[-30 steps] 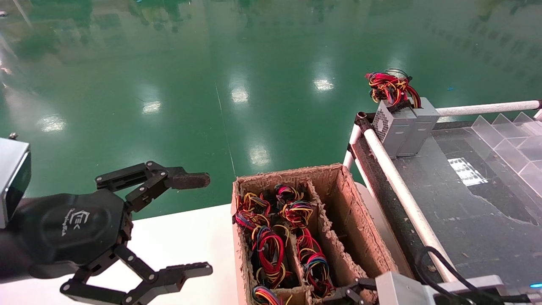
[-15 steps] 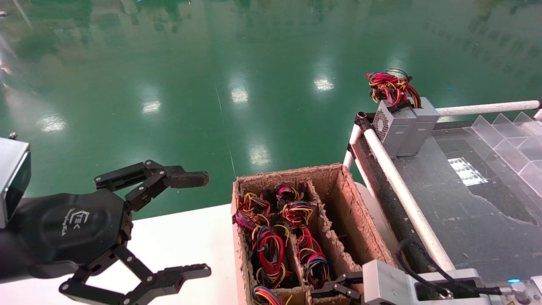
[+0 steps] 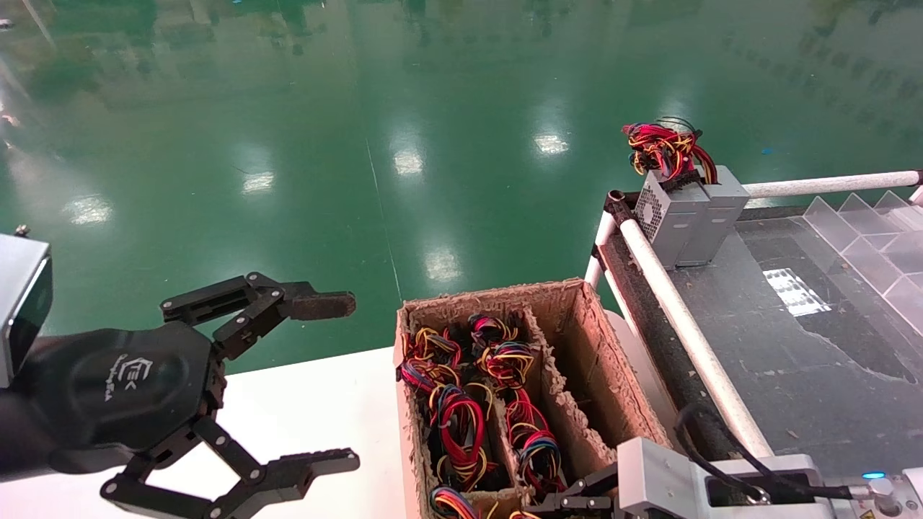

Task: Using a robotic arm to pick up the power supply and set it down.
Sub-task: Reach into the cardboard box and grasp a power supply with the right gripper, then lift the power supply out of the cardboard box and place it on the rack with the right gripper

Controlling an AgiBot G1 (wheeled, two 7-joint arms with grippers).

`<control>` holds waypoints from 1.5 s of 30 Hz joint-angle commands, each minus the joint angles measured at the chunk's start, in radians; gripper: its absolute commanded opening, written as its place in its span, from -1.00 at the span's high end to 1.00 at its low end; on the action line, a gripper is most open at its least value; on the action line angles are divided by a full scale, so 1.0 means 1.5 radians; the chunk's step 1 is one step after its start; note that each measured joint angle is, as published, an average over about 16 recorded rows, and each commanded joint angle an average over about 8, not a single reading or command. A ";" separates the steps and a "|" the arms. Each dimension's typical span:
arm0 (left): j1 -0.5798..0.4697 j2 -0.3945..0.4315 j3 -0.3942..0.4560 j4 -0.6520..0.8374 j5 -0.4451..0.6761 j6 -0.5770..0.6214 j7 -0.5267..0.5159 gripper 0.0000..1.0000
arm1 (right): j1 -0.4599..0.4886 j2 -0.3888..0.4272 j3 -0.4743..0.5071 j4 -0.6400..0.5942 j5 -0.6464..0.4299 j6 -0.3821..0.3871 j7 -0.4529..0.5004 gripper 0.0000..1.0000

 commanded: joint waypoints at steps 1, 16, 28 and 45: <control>0.000 0.000 0.000 0.000 0.000 0.000 0.000 -1.00 | 0.000 0.001 0.000 0.000 0.001 -0.002 0.000 1.00; 0.000 0.000 0.000 0.000 0.000 0.000 0.000 -1.00 | -0.001 0.040 0.051 0.002 0.077 -0.003 -0.035 1.00; 0.000 0.000 0.001 0.000 0.000 0.000 0.000 -1.00 | 0.015 0.101 0.148 -0.001 0.192 0.023 -0.069 1.00; 0.000 0.000 0.001 0.000 -0.001 0.000 0.000 -1.00 | 0.150 0.136 0.203 -0.009 0.164 0.064 -0.095 1.00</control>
